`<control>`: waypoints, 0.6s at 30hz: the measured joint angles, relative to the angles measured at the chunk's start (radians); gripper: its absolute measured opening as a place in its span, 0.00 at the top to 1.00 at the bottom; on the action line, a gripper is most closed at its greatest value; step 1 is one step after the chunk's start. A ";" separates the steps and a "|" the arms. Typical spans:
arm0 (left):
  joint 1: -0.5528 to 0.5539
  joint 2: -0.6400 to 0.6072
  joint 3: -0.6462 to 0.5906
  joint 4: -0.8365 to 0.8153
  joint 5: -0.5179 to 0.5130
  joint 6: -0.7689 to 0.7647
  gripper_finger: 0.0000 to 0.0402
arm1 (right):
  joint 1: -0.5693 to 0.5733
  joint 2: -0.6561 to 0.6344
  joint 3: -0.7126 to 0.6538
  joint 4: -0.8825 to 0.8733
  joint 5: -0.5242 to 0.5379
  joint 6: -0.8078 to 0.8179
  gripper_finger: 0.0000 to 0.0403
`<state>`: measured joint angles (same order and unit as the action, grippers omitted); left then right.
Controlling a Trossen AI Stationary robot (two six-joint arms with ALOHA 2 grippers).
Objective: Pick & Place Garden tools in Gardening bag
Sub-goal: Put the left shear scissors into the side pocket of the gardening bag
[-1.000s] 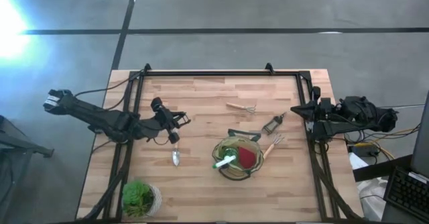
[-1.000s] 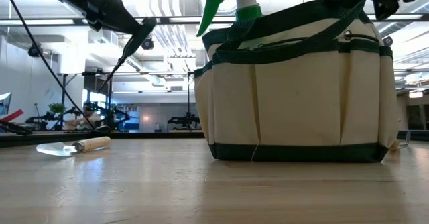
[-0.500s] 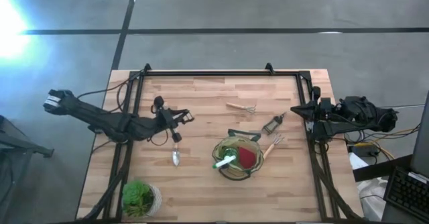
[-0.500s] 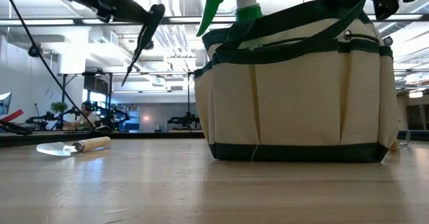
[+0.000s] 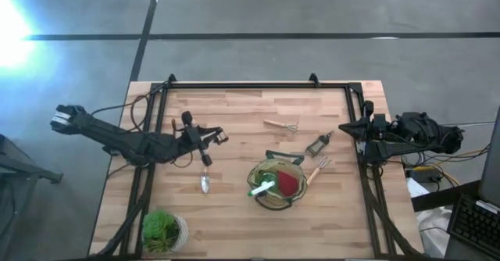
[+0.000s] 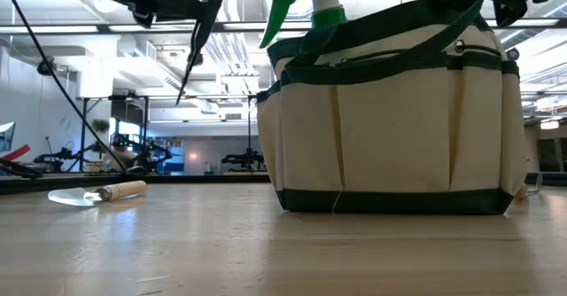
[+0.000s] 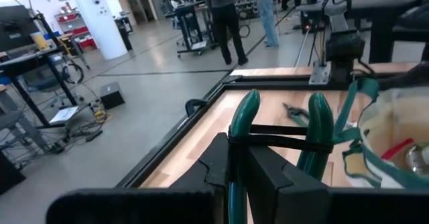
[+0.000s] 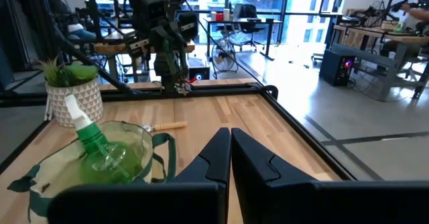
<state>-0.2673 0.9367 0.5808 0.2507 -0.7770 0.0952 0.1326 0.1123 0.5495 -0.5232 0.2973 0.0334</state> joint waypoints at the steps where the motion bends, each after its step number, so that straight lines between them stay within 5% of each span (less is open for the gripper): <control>1: 0.004 0.000 0.000 0.012 0.003 -0.001 0.94 | 0.000 0.000 0.000 0.000 0.000 0.000 0.98; 18: 0.081 0.015 -0.071 0.272 0.270 0.067 0.94 | 0.000 0.000 0.000 0.000 0.000 0.000 0.98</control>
<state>-0.1861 0.9516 0.5096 0.5226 -0.5071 0.1623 0.1326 0.1123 0.5495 -0.5232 0.2973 0.0334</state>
